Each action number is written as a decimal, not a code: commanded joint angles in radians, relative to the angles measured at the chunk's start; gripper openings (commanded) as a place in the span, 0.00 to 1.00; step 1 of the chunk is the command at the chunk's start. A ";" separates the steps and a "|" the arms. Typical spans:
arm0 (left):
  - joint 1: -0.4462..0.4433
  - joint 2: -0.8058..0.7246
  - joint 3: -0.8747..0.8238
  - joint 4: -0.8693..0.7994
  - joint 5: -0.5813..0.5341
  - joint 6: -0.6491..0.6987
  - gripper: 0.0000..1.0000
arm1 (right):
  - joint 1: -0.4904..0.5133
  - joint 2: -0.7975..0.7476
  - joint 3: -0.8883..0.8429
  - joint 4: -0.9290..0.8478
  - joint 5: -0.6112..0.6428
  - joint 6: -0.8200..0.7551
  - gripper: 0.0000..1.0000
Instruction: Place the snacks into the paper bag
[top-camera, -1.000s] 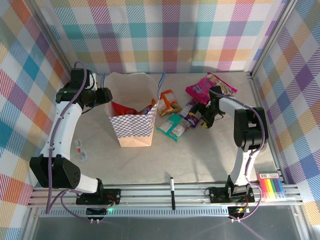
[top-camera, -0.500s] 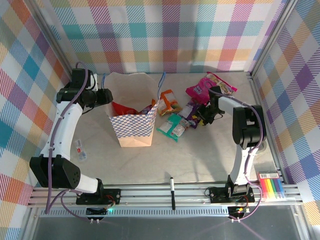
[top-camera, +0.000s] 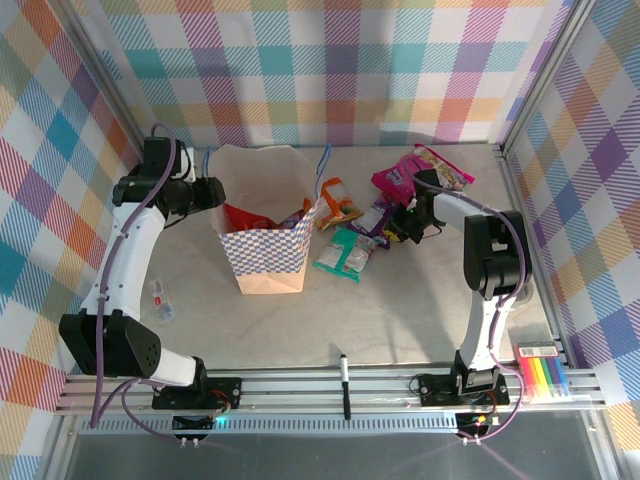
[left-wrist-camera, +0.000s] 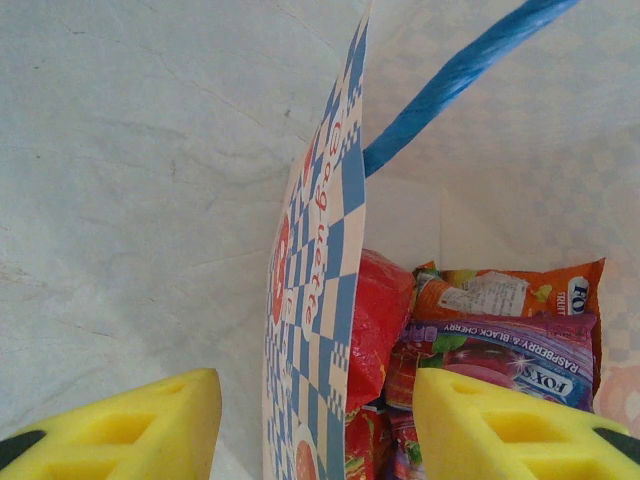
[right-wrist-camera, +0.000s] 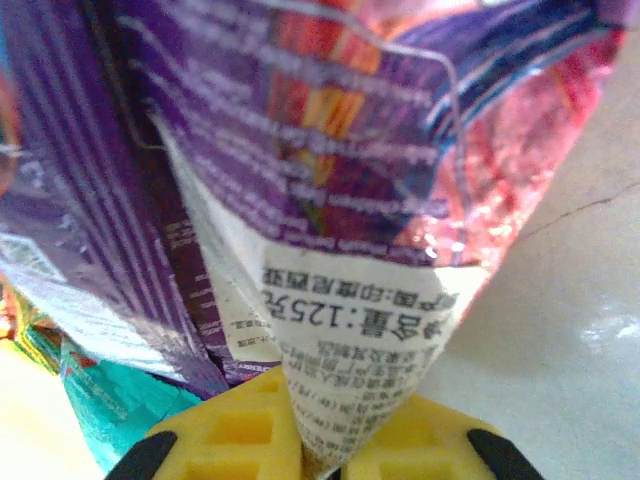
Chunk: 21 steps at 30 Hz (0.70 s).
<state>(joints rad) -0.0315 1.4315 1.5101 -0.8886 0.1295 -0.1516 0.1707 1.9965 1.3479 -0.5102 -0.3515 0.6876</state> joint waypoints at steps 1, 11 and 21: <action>-0.008 -0.020 0.042 -0.013 0.014 0.017 0.53 | 0.010 -0.041 -0.007 -0.059 0.066 -0.032 0.10; -0.013 -0.043 0.044 -0.028 0.008 0.024 0.54 | 0.024 -0.138 -0.009 -0.105 0.108 -0.065 0.00; -0.015 -0.080 0.022 -0.029 0.013 0.028 0.54 | 0.028 -0.211 -0.029 -0.141 0.134 -0.082 0.00</action>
<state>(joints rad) -0.0380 1.3830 1.5246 -0.8925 0.1329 -0.1402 0.1913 1.8416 1.3323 -0.6376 -0.2253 0.6266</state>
